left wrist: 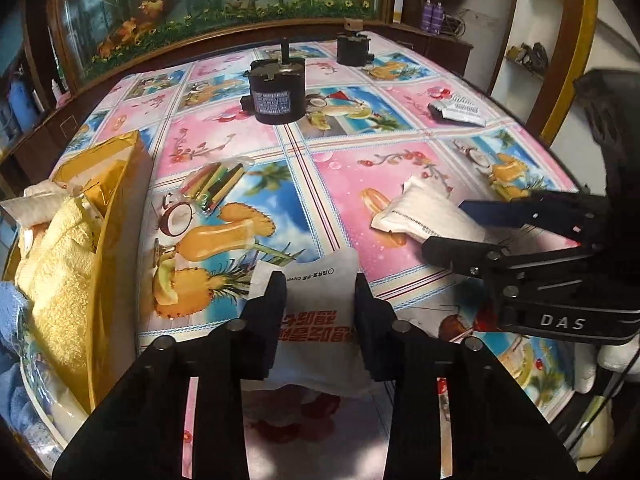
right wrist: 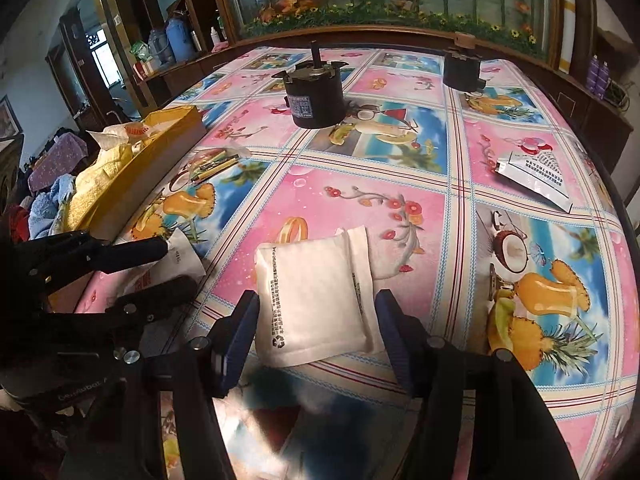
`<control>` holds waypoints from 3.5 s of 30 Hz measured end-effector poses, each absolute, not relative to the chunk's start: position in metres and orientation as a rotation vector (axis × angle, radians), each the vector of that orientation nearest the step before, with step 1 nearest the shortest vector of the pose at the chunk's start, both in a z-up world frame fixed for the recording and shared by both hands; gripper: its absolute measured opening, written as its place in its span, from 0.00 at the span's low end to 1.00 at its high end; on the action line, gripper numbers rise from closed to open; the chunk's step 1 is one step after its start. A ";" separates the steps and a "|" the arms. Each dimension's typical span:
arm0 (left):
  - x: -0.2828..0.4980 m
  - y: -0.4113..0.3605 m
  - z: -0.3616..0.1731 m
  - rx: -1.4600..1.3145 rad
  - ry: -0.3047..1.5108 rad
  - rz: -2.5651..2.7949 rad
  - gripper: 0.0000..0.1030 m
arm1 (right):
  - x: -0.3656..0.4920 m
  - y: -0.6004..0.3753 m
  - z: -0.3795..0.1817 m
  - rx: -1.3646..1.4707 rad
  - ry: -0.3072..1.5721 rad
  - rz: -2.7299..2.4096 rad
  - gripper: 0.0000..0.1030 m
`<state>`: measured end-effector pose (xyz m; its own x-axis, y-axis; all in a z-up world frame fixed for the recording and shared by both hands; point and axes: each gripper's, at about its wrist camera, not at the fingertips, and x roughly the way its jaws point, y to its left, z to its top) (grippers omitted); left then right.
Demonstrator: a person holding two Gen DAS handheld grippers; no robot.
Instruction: Organize soft objects
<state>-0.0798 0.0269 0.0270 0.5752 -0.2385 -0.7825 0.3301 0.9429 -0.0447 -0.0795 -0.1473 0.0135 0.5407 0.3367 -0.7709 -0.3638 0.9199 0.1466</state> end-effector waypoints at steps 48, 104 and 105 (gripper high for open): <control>-0.136 0.160 0.091 -0.351 0.743 -0.514 0.04 | -0.091 -0.072 0.085 0.027 0.850 0.612 0.45; -0.224 0.349 0.042 -0.721 0.639 -0.142 0.56 | 0.003 0.161 0.121 0.126 1.040 0.927 0.62; -0.222 0.344 0.044 -0.709 0.648 -0.147 0.56 | -0.006 0.143 0.124 0.133 1.013 0.927 0.62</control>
